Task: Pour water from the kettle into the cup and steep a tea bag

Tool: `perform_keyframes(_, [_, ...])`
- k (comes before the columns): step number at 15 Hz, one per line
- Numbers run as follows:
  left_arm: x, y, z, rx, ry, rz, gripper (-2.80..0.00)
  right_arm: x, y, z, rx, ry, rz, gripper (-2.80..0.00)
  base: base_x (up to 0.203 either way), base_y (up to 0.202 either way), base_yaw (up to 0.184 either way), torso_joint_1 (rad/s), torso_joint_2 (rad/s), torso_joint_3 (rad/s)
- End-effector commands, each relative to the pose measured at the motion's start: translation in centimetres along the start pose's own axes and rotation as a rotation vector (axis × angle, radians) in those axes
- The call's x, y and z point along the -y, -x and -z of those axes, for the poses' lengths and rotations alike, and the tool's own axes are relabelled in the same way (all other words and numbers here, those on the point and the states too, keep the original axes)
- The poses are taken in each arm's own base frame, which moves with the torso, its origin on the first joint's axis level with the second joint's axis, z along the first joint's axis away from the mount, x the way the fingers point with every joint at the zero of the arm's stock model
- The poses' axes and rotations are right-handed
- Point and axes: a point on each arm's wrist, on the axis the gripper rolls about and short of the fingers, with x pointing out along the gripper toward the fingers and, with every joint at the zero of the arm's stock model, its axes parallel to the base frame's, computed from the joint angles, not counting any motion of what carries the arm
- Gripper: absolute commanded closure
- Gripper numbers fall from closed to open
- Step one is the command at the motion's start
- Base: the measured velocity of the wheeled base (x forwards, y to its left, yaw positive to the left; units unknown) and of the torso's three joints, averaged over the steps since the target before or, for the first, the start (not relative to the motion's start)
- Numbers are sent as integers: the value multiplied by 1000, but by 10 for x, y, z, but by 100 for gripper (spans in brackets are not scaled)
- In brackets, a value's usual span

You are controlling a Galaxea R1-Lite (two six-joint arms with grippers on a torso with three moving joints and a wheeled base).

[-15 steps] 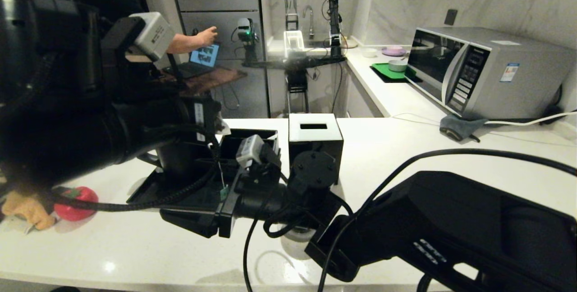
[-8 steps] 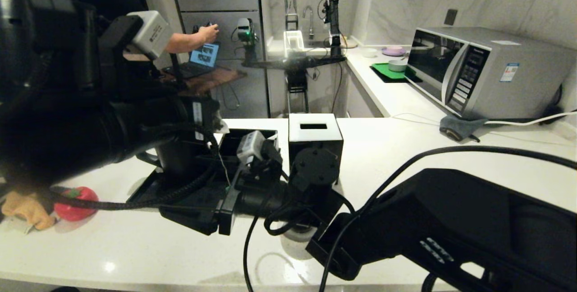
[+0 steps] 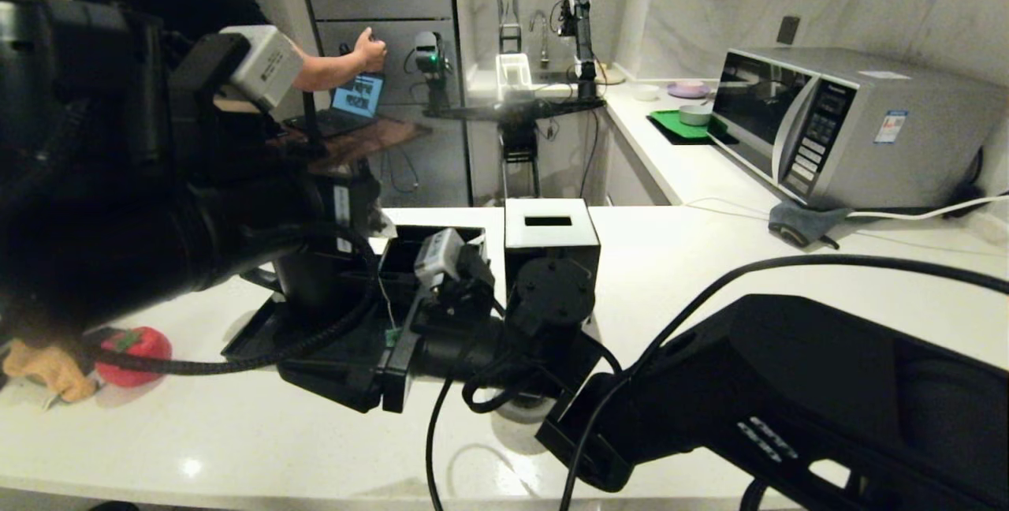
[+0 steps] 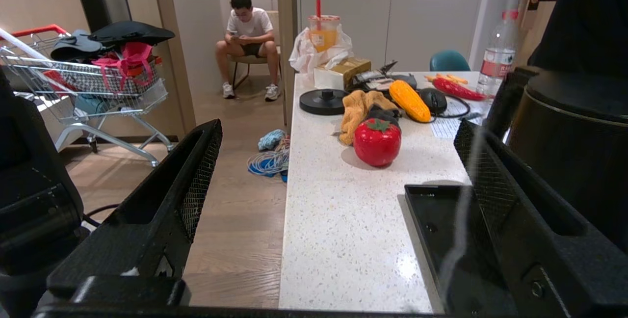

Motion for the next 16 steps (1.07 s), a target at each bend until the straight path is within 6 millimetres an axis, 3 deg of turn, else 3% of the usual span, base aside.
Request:
perform_keyframes(1, [0,0,2,-5,-2,-3,0,-1,1,0,4,2,-4,0,0,0,0,0,0,0])
perform_keyframes(16, [1,1,-11,119,0,6,0,-1,1,1,-1,-2,-5,0,0,0,0,0,0,0])
